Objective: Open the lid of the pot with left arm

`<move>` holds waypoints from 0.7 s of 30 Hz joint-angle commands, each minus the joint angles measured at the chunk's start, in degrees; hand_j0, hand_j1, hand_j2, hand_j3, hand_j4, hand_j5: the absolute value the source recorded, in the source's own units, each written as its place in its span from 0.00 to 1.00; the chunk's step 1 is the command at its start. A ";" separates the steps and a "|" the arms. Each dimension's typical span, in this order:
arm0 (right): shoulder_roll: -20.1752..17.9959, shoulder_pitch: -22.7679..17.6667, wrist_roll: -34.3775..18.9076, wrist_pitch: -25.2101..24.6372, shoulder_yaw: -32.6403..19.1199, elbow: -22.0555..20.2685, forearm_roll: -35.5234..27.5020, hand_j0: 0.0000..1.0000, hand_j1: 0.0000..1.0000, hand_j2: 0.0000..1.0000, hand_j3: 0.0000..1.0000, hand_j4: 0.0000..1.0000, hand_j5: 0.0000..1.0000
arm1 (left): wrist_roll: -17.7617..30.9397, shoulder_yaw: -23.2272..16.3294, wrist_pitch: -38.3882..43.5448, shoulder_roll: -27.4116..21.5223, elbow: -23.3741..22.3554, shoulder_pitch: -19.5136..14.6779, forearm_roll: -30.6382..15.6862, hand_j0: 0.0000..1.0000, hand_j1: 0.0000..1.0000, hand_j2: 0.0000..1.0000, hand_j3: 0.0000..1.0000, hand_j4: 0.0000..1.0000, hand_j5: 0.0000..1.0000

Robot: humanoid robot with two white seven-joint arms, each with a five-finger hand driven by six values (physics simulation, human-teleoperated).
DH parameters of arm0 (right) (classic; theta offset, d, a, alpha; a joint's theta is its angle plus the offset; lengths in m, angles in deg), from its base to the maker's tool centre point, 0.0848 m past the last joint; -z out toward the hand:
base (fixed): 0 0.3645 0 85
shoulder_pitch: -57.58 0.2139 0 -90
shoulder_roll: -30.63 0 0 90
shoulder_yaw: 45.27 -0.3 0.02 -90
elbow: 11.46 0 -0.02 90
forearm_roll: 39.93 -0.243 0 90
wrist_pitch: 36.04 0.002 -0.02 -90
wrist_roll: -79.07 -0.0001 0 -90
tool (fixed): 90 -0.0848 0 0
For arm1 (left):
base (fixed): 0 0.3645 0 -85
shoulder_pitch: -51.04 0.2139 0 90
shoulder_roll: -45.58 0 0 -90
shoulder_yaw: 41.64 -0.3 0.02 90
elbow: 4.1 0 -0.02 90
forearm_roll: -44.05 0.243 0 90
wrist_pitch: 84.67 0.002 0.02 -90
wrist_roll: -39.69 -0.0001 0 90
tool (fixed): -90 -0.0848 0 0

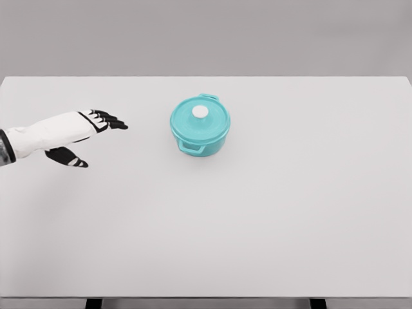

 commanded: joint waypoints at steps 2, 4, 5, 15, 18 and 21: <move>-0.01 0.00 0.12 -0.04 -0.08 0.06 0.06 1.00 1.00 1.00 1.00 1.00 1.00 | 0.07 -0.23 0.12 0.34 -0.15 0.09 -0.24 1.00 1.00 1.00 1.00 1.00 1.00; -0.01 -0.88 0.12 -0.04 0.01 0.50 0.06 1.00 1.00 1.00 1.00 1.00 1.00 | 0.07 -0.58 0.12 0.25 0.29 0.09 -0.16 1.00 1.00 1.00 1.00 1.00 1.00; -0.01 -0.97 0.12 -0.04 0.01 0.50 0.06 1.00 1.00 1.00 1.00 1.00 1.00 | 0.16 -0.85 0.12 0.16 0.29 -0.35 -0.07 1.00 1.00 1.00 1.00 1.00 1.00; -0.01 -0.97 0.12 -0.04 0.01 0.50 0.06 1.00 1.00 1.00 1.00 1.00 1.00 | 2.11 -20.25 0.12 -0.54 -10.51 -19.32 -1.56 1.00 1.00 1.00 1.00 1.00 1.00; -0.01 -0.97 0.12 -0.04 0.01 0.50 0.06 1.00 1.00 1.00 1.00 1.00 1.00 | 2.11 -32.40 0.12 0.95 -11.40 -27.77 -1.56 1.00 1.00 1.00 1.00 1.00 1.00; -0.01 -0.97 0.12 -0.04 0.01 0.50 0.06 1.00 1.00 1.00 1.00 1.00 1.00 | 2.11 -34.16 0.12 5.26 -11.66 -33.31 -1.74 1.00 1.00 1.00 1.00 1.00 1.00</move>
